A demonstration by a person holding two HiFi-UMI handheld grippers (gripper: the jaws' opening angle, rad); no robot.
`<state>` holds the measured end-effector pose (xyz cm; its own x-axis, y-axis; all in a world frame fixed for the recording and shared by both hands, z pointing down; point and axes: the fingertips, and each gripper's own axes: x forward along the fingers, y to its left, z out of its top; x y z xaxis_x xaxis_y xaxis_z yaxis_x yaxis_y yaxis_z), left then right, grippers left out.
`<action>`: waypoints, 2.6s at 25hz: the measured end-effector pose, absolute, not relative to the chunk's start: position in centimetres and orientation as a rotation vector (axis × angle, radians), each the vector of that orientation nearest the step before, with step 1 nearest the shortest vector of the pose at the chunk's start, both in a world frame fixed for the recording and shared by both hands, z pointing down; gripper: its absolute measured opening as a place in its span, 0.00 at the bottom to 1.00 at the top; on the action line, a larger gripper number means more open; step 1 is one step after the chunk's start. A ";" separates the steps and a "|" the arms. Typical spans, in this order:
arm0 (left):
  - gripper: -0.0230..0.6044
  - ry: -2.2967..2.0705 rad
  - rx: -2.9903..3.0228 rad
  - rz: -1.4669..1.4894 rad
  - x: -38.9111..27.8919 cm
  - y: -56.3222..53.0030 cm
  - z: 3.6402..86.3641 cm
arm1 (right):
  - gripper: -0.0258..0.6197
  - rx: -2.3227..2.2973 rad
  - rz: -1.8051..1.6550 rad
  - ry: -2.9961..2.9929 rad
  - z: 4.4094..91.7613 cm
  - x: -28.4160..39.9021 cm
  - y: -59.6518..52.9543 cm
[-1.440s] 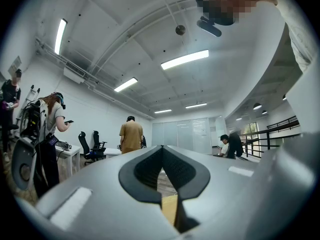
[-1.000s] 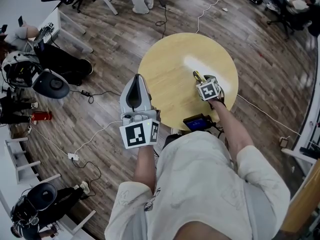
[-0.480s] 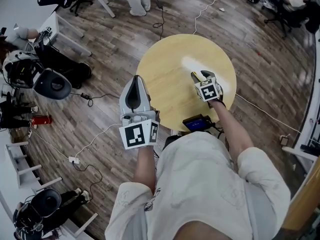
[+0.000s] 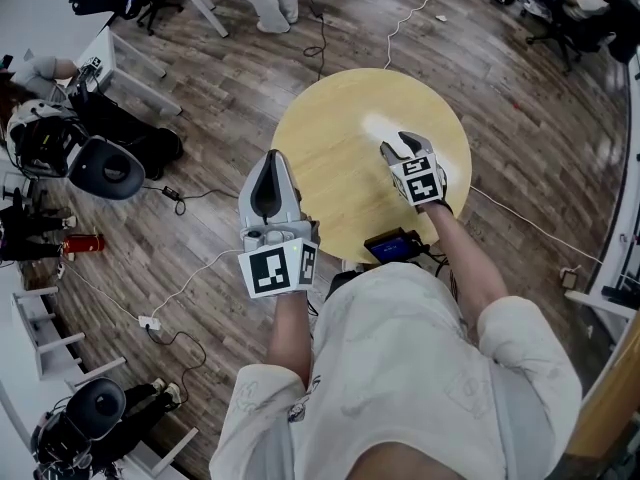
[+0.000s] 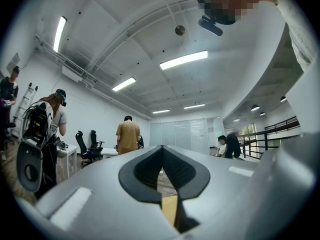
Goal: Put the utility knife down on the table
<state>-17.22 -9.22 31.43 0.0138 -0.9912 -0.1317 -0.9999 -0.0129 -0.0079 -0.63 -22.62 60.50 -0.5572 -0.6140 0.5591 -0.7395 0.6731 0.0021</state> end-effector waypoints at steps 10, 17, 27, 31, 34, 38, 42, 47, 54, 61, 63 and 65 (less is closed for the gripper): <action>0.07 2.131 -2.170 0.135 -17.2 -9.3 31.6 | 0.29 1.049 0.292 -2.398 59.2 -0.7 -22.1; 0.07 2.141 -2.169 0.134 -17.3 -9.2 31.8 | 0.24 1.082 0.281 -2.444 57.1 -0.4 -21.9; 0.07 2.134 -2.178 0.132 -17.2 -9.3 32.0 | 0.17 1.134 0.233 -2.516 53.3 -0.5 -21.8; 0.07 2.144 -2.180 0.132 -17.1 -9.4 32.2 | 0.14 1.143 0.214 -2.546 51.8 -0.3 -21.7; 0.07 2.144 -2.181 0.131 -17.0 -9.5 32.3 | 0.11 1.159 0.196 -2.566 50.7 -0.3 -21.7; 0.07 2.139 -2.185 0.128 -17.0 -9.5 32.3 | 0.08 1.177 0.170 -2.593 49.2 -0.3 -21.5; 0.07 2.133 -2.188 0.128 -17.0 -9.6 32.2 | 0.05 1.187 0.145 -2.621 47.6 -0.4 -21.3; 0.07 2.130 -2.195 0.124 -16.9 -9.7 32.2 | 0.05 1.190 0.132 -2.654 46.0 -0.4 -21.0; 0.07 2.126 -2.200 0.122 -16.9 -9.9 32.4 | 0.05 1.212 0.084 -2.718 42.7 -0.1 -20.6; 0.07 2.129 -2.202 0.125 -16.8 -10.1 32.4 | 0.05 1.224 0.034 -2.789 39.1 0.0 -19.9; 0.07 2.129 -2.203 0.127 -16.7 -10.1 32.5 | 0.05 1.232 0.020 -2.810 38.1 0.1 -19.7; 0.07 2.123 -2.201 0.128 -16.7 -10.1 32.4 | 0.05 1.242 0.002 -2.834 37.0 0.2 -19.4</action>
<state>-16.72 -10.10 32.39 0.0357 -0.9926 -0.1161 -0.9994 -0.0360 0.0002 0.21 -19.40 36.98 -0.6768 -0.7349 0.0435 -0.7349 0.6779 0.0180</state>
